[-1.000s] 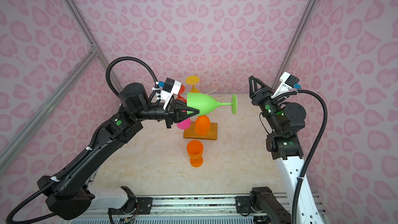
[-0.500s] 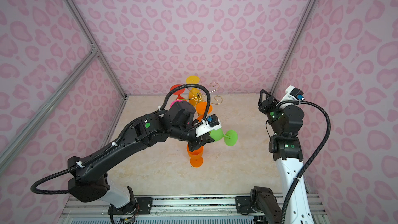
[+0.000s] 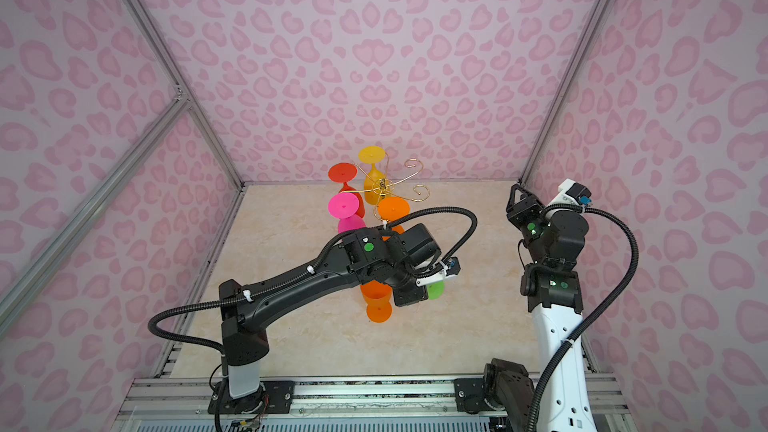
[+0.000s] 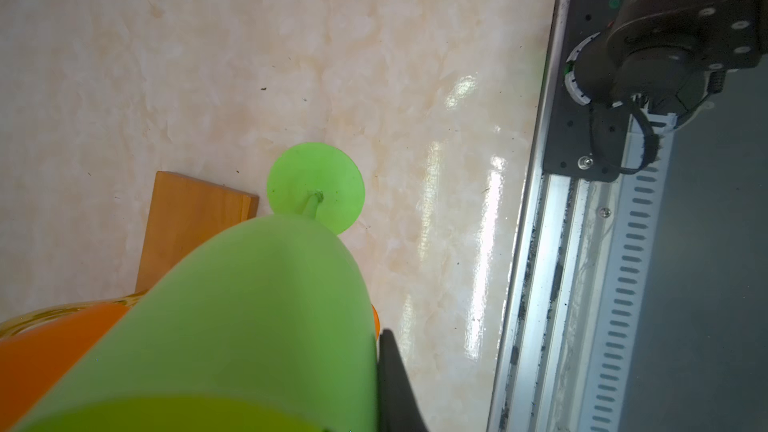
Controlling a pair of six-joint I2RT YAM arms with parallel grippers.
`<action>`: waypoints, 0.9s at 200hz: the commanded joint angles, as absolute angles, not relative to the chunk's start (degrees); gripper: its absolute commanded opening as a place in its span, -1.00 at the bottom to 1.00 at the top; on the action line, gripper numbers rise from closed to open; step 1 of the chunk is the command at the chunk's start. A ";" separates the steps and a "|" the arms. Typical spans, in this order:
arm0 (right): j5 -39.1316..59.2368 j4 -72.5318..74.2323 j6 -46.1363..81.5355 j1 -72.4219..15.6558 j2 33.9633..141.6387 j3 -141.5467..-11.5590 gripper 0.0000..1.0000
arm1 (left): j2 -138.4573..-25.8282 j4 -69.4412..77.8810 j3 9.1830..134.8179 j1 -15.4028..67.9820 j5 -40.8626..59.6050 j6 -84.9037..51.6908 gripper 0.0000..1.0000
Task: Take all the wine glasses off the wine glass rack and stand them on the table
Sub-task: 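Carry the green glass down toward the table with the left gripper, then set the green glass upright beside the orange glass and open the left gripper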
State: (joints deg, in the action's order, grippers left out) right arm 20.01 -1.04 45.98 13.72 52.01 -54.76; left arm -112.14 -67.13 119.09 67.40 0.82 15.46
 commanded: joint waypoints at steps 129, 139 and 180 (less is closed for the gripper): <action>24.21 3.50 48.42 16.96 52.89 -51.17 -0.17 | -126.67 -76.17 127.68 67.81 -0.68 15.44 -0.97; 24.43 3.69 48.49 17.13 52.99 -51.15 -0.16 | -127.12 -76.48 128.04 67.76 -0.84 15.39 -0.97; 24.65 3.87 48.60 17.31 53.00 -51.02 -0.15 | -128.15 -77.33 129.33 67.83 -0.88 15.38 -0.86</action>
